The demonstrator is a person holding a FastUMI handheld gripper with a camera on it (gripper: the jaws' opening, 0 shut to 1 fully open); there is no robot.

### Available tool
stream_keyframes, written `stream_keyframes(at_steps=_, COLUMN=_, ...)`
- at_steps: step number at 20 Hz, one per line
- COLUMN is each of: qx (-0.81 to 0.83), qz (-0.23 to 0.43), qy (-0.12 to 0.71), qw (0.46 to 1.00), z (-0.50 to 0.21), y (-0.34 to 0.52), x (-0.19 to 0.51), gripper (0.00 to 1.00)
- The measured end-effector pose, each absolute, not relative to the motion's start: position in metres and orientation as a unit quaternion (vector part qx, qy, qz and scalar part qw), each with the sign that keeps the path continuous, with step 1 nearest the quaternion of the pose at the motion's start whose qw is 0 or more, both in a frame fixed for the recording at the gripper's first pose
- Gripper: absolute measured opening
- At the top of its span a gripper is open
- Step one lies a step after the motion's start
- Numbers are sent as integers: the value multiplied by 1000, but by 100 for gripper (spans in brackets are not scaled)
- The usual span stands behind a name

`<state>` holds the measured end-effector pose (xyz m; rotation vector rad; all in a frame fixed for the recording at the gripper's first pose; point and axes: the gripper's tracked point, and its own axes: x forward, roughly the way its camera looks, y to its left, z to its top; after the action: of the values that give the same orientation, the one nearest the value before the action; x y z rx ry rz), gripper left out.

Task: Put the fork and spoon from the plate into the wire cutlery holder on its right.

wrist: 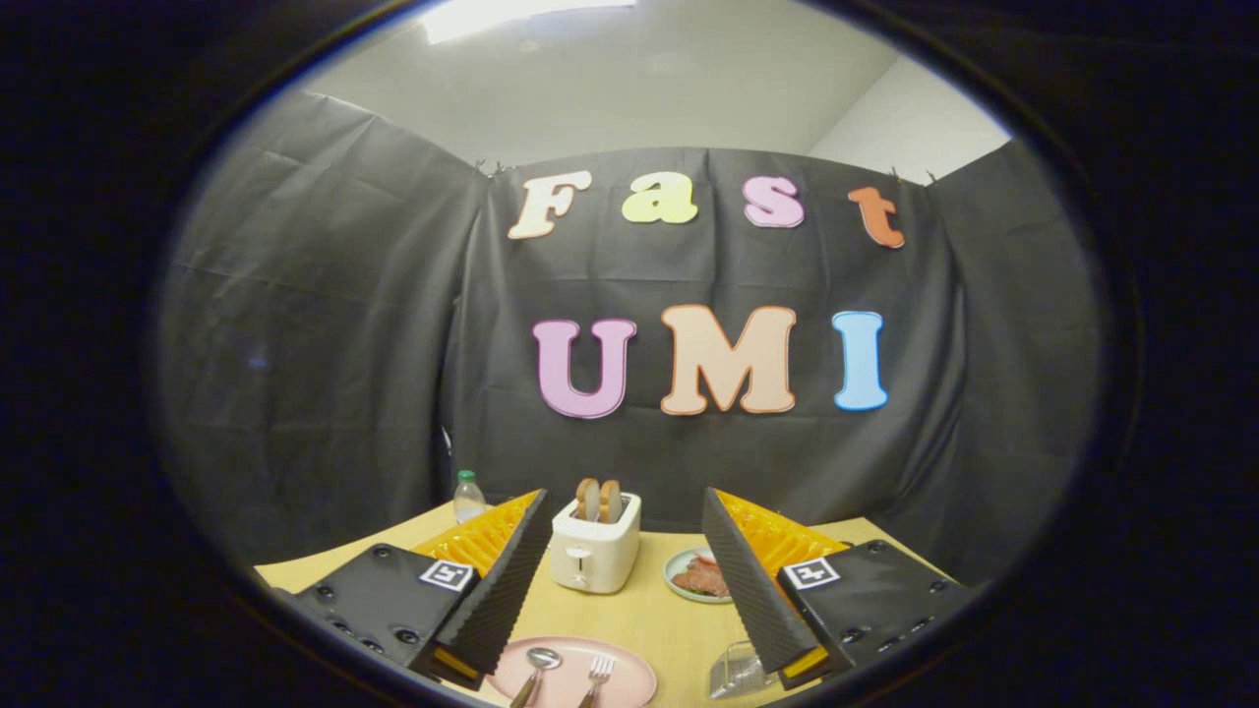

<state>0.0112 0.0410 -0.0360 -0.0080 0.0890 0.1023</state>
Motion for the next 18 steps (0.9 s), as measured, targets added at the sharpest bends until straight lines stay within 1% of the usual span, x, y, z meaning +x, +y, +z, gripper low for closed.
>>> stream_keyframes(at_steps=11, qx=-5, qz=77, qy=134, qw=988, z=-116, y=54, x=8, gripper=98)
stream_keyframes(at_steps=18, qx=4, qz=85, qy=209, qw=974, z=-176, y=62, x=2, gripper=98)
